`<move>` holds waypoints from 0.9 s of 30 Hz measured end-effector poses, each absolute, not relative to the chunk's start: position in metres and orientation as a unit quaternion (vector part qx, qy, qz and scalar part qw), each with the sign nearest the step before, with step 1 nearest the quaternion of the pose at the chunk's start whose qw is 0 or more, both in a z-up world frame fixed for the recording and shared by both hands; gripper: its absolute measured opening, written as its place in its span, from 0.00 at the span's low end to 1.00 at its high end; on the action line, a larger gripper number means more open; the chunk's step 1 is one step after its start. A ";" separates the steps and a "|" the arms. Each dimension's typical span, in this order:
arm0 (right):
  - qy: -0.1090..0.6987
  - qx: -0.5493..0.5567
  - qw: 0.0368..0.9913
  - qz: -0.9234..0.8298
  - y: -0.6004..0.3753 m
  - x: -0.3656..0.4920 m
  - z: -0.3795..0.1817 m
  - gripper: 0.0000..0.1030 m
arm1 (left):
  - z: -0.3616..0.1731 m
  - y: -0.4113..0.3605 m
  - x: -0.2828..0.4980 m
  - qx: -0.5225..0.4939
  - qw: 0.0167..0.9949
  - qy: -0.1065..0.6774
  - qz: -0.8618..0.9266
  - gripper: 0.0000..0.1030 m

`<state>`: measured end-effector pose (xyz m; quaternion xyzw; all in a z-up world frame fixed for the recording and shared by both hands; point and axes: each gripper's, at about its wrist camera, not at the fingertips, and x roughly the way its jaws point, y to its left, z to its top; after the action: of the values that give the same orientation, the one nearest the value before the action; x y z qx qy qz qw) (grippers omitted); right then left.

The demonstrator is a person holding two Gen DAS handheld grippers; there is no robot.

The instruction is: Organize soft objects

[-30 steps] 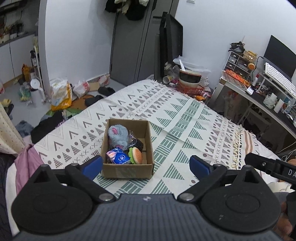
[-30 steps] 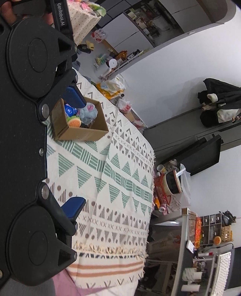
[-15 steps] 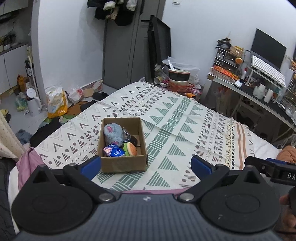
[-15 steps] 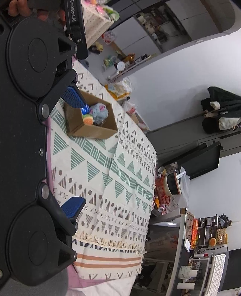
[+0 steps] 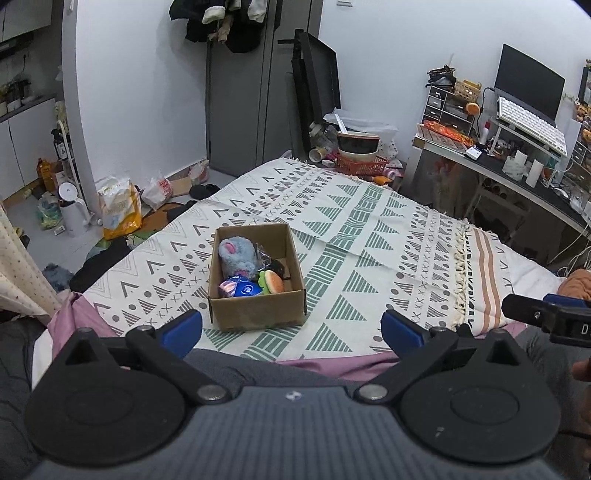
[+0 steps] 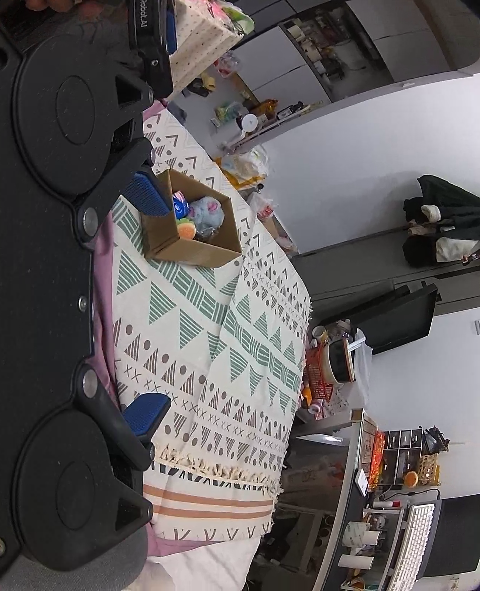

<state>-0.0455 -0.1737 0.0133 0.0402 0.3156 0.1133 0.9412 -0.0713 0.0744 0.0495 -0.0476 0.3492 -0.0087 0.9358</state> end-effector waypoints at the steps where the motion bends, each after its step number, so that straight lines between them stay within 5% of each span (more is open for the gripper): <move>1: 0.315 0.039 0.941 0.113 -0.173 -0.046 0.014 1.00 | 0.050 0.075 -0.072 -0.047 0.936 0.348 -0.008 0.99; 27: 0.316 0.038 0.941 0.113 -0.170 -0.047 0.015 1.00 | 0.051 0.079 -0.074 -0.050 0.936 0.348 -0.008 0.99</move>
<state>-0.0467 -0.1705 0.0155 0.0381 0.3158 0.1130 0.9413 -0.0738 0.0792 0.0515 -0.0503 0.3476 -0.0084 0.9362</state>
